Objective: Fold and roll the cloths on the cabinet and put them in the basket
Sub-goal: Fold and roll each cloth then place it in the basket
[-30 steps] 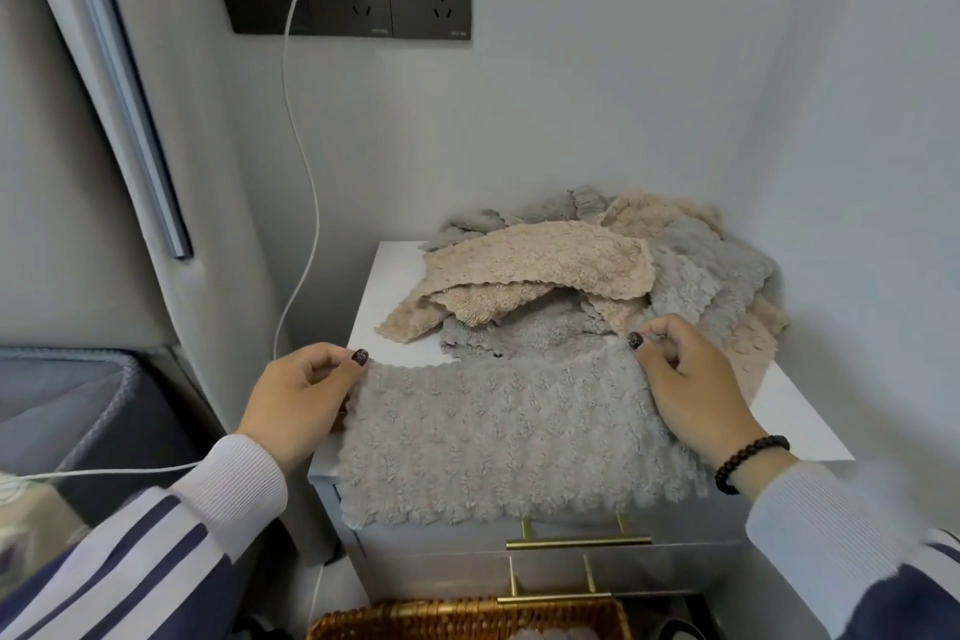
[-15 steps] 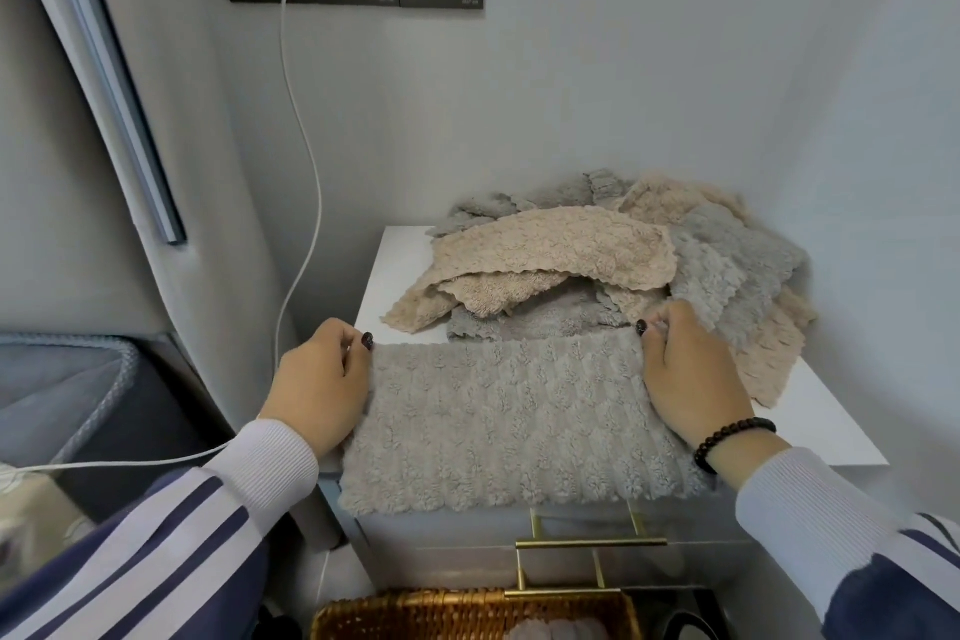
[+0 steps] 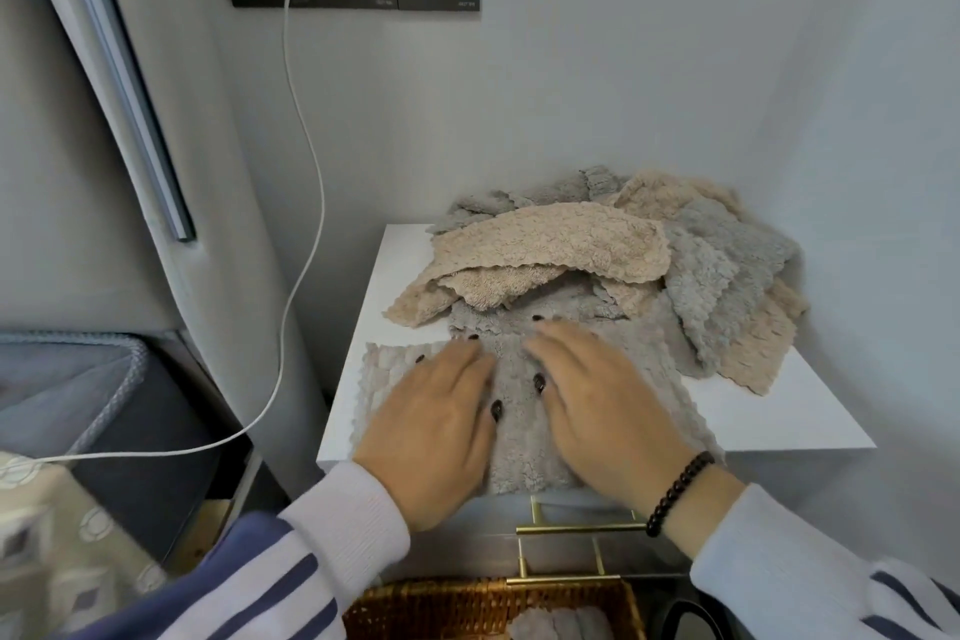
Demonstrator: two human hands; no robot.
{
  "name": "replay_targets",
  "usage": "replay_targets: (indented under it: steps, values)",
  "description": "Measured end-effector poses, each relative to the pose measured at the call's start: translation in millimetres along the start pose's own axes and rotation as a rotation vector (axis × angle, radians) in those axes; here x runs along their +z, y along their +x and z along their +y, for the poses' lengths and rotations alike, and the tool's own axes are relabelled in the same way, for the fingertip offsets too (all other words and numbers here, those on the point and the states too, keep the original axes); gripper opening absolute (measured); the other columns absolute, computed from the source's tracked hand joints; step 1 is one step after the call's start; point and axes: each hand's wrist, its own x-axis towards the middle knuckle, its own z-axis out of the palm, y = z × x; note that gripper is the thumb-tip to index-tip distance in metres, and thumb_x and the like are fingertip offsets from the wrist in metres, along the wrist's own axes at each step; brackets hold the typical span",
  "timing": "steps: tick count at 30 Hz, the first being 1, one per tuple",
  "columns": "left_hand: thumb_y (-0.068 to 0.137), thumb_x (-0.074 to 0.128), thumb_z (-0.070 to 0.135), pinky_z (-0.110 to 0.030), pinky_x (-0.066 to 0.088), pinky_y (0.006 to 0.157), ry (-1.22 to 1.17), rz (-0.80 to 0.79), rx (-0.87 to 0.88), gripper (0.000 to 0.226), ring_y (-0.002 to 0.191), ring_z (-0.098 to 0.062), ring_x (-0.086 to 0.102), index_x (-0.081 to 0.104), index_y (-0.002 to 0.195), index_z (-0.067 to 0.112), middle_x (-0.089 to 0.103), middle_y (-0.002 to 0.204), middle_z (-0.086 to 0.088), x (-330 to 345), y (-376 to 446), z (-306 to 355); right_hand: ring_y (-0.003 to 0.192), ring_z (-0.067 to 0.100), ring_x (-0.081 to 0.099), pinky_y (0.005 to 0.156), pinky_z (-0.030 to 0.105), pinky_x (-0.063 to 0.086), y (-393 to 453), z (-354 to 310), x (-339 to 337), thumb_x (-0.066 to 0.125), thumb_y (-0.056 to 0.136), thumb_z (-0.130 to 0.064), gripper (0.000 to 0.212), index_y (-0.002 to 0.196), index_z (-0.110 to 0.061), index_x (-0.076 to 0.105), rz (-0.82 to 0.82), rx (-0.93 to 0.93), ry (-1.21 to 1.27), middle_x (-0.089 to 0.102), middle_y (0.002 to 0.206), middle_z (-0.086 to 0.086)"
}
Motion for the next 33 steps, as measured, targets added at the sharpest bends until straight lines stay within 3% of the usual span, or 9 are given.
replay_targets:
  steps: [2, 4, 10, 16, 18, 22, 26, 30, 33]
  values:
    - [0.082, -0.005, 0.054, -0.026, -0.002, 0.116, 0.015, -0.124, -0.047, 0.081, 0.147, -0.014, 0.011, 0.016, 0.152, 0.019, 0.014, 0.159, 0.000, 8, -4, -2, 0.138, 0.023, 0.035, 0.114, 0.037, 0.026, -6, 0, 9, 0.019, 0.092, -0.034, 0.058, 0.139, -0.013, 0.045, -0.154, 0.002, -0.027, 0.041, 0.148, 0.007]
    - [0.080, -0.012, 0.062, -0.022, -0.014, 0.111, 0.055, -0.141, -0.039, 0.084, 0.146, -0.007, -0.003, 0.005, 0.153, 0.023, 0.002, 0.160, 0.004, 11, -5, -8, 0.146, 0.018, 0.017, 0.117, 0.033, 0.007, -7, 7, 10, 0.002, 0.088, -0.046, 0.071, 0.149, -0.019, 0.029, -0.269, 0.029, -0.047, 0.023, 0.157, 0.002]
    - [0.070, -0.027, 0.071, -0.025, -0.015, 0.113, 0.124, -0.216, -0.034, 0.091, 0.145, -0.010, -0.011, -0.011, 0.149, 0.028, -0.014, 0.156, 0.006, 7, -10, -23, 0.146, 0.010, -0.010, 0.118, 0.031, -0.008, -10, 28, -1, 0.001, 0.087, -0.066, 0.077, 0.152, -0.026, -0.003, -0.401, 0.084, -0.128, -0.007, 0.160, -0.005]
    - [0.074, -0.012, 0.075, -0.027, -0.015, 0.113, 0.164, -0.257, -0.107, 0.083, 0.144, -0.010, -0.015, -0.022, 0.143, 0.030, -0.020, 0.152, 0.006, 3, -9, -35, 0.146, 0.011, -0.014, 0.116, 0.029, -0.010, -9, 46, -11, -0.002, 0.081, -0.070, 0.086, 0.152, -0.023, -0.010, -0.459, 0.151, -0.179, -0.013, 0.160, -0.003]
    - [0.077, -0.010, 0.075, -0.029, -0.013, 0.115, 0.174, -0.251, -0.120, 0.086, 0.146, -0.013, -0.010, -0.015, 0.148, 0.027, -0.015, 0.155, 0.003, 2, -10, -37, 0.146, 0.012, -0.013, 0.115, 0.029, -0.010, -9, 46, -12, -0.006, 0.077, -0.072, 0.091, 0.152, -0.021, -0.010, -0.448, 0.164, -0.173, -0.012, 0.160, -0.002]
    - [0.096, 0.016, 0.058, -0.041, 0.017, 0.113, 0.247, -0.070, 0.106, 0.072, 0.138, -0.027, 0.033, 0.039, 0.144, 0.010, 0.039, 0.149, -0.013, -2, -19, -21, 0.146, 0.016, -0.013, 0.119, 0.037, -0.006, -16, 37, -19, -0.002, 0.082, -0.071, 0.087, 0.153, -0.020, -0.004, -0.377, 0.086, -0.124, -0.008, 0.160, 0.001]
    - [0.085, 0.049, 0.058, -0.047, 0.031, 0.109, 0.295, -0.063, 0.278, 0.077, 0.136, -0.030, 0.040, 0.040, 0.143, 0.008, 0.040, 0.148, -0.014, 16, -36, -5, 0.146, 0.019, -0.007, 0.118, 0.048, 0.004, -35, 20, -14, 0.011, 0.083, -0.079, 0.086, 0.152, -0.029, 0.001, -0.424, -0.142, -0.141, -0.004, 0.159, -0.002]
    - [0.063, 0.077, 0.028, -0.050, 0.047, 0.098, 0.337, -0.033, 0.297, 0.088, 0.129, -0.032, 0.048, 0.040, 0.141, 0.008, 0.047, 0.142, -0.015, 21, -33, -11, 0.144, 0.017, -0.005, 0.115, 0.043, 0.002, -39, 23, -5, 0.062, 0.085, -0.029, 0.091, 0.152, -0.028, 0.000, -0.415, -0.143, -0.173, 0.002, 0.160, 0.000]
    - [0.057, 0.075, 0.015, -0.048, 0.050, 0.094, 0.309, 0.001, 0.340, 0.087, 0.125, -0.031, 0.052, 0.041, 0.137, 0.009, 0.053, 0.138, -0.013, 17, -30, -16, 0.142, 0.006, -0.011, 0.114, 0.029, -0.008, -33, 25, -18, 0.053, 0.087, -0.007, 0.086, 0.152, -0.029, 0.001, -0.417, -0.158, -0.087, -0.005, 0.157, -0.010]
